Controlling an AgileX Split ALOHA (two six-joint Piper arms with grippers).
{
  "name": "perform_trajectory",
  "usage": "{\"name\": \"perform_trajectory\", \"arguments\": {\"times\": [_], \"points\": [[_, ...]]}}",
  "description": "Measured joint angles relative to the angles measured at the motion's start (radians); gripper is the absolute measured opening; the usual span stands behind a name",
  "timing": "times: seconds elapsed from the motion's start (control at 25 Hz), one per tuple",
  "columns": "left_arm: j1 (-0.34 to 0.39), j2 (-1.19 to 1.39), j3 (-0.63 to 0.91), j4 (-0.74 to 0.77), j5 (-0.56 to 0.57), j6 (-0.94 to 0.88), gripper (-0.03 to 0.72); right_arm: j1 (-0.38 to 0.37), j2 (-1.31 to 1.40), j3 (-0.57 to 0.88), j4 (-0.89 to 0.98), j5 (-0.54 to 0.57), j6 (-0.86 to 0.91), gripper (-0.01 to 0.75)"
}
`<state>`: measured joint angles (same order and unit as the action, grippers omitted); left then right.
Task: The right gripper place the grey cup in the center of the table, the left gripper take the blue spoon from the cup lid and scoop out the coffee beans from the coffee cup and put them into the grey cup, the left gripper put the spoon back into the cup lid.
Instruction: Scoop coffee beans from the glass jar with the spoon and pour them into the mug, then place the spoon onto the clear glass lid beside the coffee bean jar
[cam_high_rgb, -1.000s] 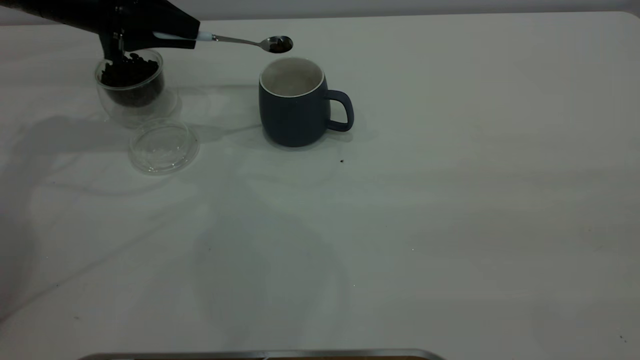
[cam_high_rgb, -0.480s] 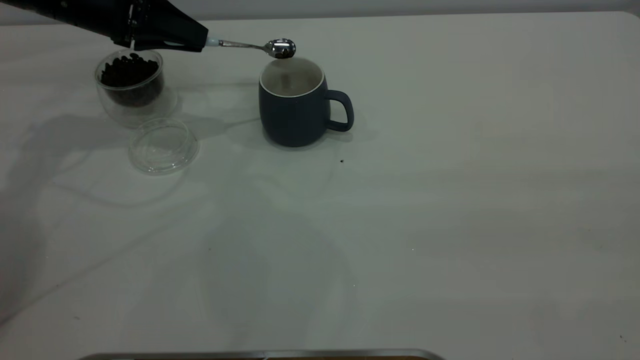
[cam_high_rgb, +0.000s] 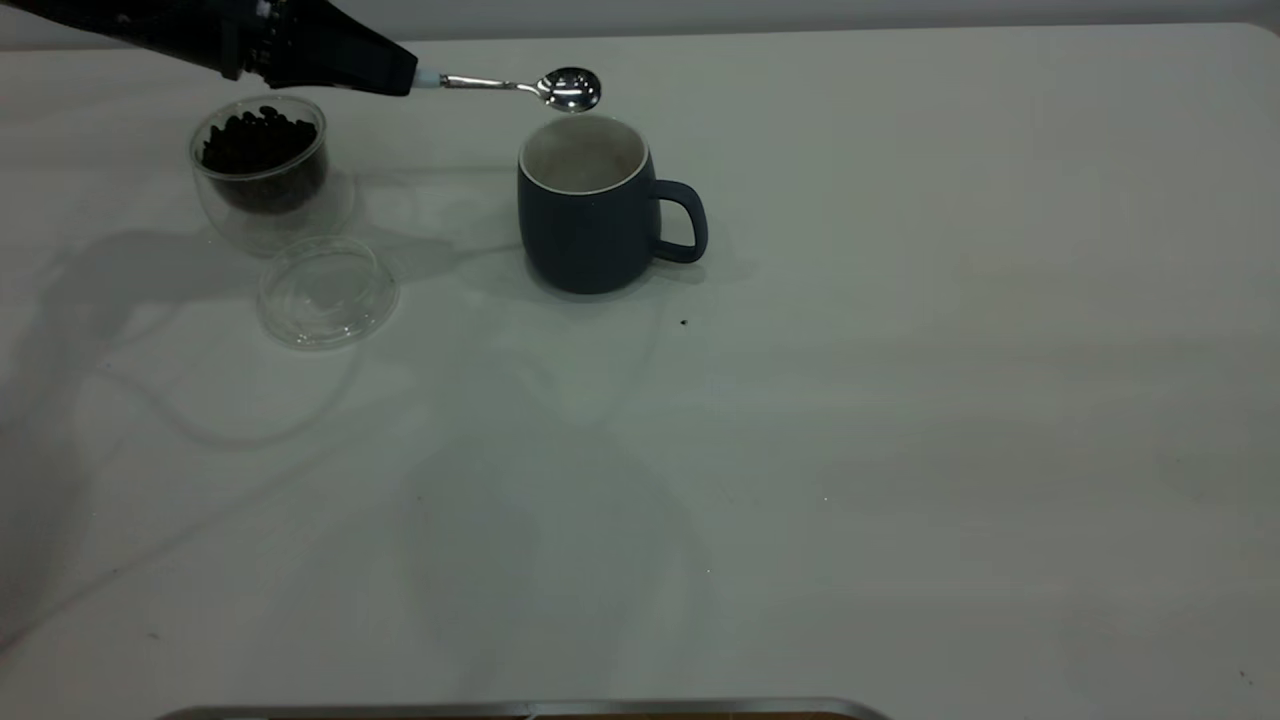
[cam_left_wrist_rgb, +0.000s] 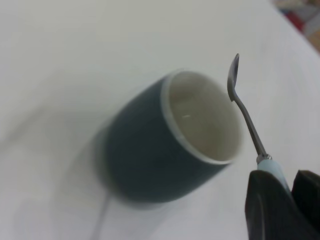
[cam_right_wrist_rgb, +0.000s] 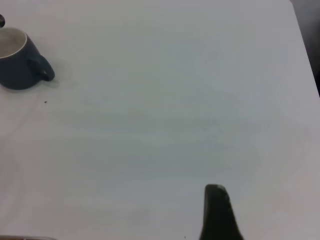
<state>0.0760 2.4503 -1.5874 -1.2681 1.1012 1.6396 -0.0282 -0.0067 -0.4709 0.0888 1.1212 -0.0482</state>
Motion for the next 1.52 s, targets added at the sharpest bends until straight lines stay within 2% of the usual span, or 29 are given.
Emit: {"name": "perform_trajectory", "arguments": {"times": [0.24, 0.44, 0.6, 0.8, 1.52], "points": [[0.085, -0.044, -0.002, 0.002, 0.054, -0.036, 0.123, 0.000, 0.000, 0.000, 0.000, 0.000, 0.000, 0.530], [0.189, -0.047, -0.008, 0.086, 0.054, -0.241, 0.123, 0.000, 0.000, 0.000, 0.000, 0.000, 0.000, 0.530], [0.247, -0.047, -0.008, 0.223, 0.054, -0.387, 0.123, 0.000, 0.000, 0.000, 0.000, 0.000, 0.000, 0.530], [0.257, -0.047, -0.008, 0.398, 0.059, -0.474, 0.123, 0.000, 0.000, 0.000, 0.000, 0.000, 0.000, 0.530], [0.268, 0.019, -0.008, 0.414, 0.039, -0.550, 0.123, 0.000, 0.000, 0.000, 0.000, 0.000, 0.000, 0.530]]}}
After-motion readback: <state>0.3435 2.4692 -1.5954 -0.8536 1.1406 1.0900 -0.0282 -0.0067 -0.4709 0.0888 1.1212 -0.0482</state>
